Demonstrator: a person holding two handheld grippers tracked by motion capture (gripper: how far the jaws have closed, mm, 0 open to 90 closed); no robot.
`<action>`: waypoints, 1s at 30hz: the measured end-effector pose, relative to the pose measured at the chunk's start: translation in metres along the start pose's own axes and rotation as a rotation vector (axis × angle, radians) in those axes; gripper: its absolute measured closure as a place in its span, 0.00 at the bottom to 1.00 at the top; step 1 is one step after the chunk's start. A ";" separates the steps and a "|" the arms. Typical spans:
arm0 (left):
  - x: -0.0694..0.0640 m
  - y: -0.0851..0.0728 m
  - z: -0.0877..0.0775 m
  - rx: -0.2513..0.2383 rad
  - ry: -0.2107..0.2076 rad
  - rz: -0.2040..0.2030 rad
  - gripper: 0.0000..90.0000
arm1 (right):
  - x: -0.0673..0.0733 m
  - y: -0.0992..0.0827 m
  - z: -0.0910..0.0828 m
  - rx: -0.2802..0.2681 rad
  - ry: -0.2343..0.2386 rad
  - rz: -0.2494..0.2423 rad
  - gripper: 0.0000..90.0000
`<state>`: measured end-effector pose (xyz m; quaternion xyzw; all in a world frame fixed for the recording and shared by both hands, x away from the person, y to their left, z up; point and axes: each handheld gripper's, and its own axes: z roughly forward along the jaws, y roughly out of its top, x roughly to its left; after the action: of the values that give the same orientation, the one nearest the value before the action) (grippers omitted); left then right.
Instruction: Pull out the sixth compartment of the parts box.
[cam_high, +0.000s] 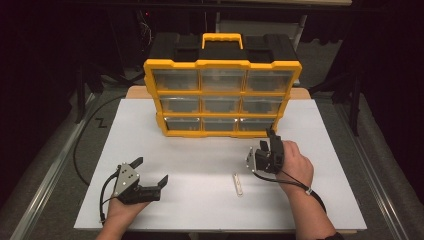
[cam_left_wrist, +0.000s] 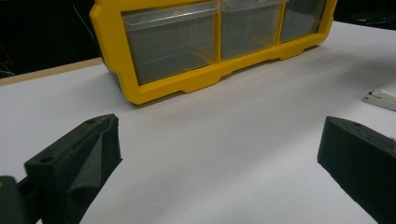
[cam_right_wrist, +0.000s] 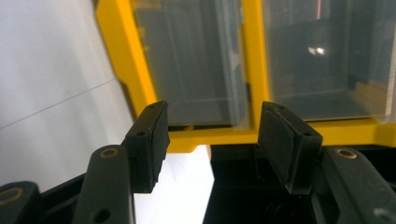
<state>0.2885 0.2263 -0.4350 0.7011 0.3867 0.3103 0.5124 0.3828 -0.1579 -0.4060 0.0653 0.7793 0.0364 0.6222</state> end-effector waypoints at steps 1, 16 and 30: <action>0.000 0.000 0.000 -0.002 0.002 0.001 0.00 | 0.000 0.000 0.000 0.000 0.000 0.000 0.50; -0.002 -0.002 0.001 -0.006 -0.009 0.018 0.00 | -0.030 0.014 0.008 -0.013 -0.061 0.003 0.54; -0.002 -0.001 0.000 -0.011 -0.020 0.017 0.00 | -0.055 0.024 0.009 -0.018 -0.109 0.000 0.58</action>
<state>0.2872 0.2247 -0.4364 0.7047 0.3737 0.3097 0.5175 0.4051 -0.1429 -0.3518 0.0617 0.7438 0.0400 0.6643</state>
